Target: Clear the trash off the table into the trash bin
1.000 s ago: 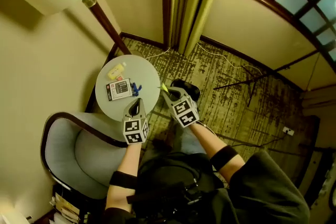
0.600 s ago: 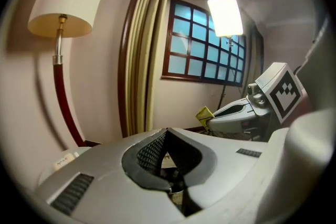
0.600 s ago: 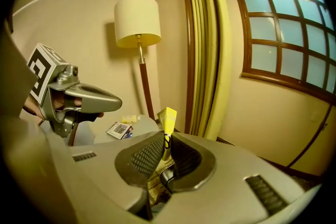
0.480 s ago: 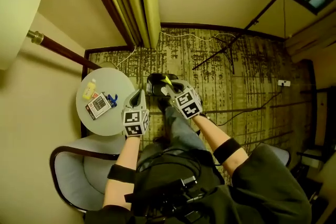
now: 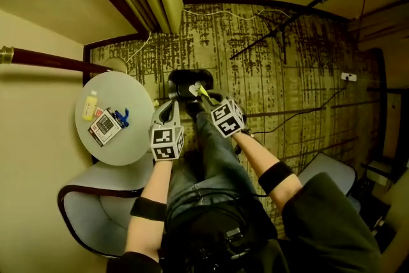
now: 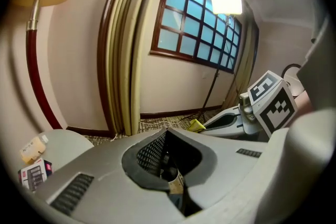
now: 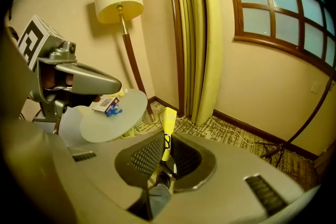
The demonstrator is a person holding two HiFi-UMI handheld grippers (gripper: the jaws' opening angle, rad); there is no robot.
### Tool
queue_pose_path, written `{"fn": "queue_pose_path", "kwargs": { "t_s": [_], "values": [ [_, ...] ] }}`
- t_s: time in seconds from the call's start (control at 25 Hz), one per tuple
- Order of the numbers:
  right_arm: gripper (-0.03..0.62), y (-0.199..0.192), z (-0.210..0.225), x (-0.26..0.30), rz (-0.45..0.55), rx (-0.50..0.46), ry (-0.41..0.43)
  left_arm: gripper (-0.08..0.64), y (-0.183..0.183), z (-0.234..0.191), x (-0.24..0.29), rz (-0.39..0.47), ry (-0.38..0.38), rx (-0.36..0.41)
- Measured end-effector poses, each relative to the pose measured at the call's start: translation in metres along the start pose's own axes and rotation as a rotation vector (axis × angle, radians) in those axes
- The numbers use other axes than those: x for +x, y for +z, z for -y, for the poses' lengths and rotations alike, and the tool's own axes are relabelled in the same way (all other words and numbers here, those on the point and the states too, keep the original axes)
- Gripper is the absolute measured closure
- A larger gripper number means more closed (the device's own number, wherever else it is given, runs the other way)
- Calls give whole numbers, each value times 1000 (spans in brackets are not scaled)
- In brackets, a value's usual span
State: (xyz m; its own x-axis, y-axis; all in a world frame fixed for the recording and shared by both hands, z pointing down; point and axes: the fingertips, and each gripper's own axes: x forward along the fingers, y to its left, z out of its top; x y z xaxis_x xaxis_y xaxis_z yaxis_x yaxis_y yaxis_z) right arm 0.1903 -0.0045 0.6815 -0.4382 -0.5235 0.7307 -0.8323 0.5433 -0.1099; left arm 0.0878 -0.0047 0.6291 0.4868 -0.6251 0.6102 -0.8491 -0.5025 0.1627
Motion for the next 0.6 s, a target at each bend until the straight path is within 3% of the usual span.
{"fn": "queue_pose_path", "kwargs": {
  "t_s": [0.36,0.6],
  "values": [
    [534,-107,47,137,-107,86,-9,560,-103,-22,131,-126,-33,18],
    [531,-180,63,215,-176,143,-26,560,-173,-39,198,-183,-38,-41]
  ]
}}
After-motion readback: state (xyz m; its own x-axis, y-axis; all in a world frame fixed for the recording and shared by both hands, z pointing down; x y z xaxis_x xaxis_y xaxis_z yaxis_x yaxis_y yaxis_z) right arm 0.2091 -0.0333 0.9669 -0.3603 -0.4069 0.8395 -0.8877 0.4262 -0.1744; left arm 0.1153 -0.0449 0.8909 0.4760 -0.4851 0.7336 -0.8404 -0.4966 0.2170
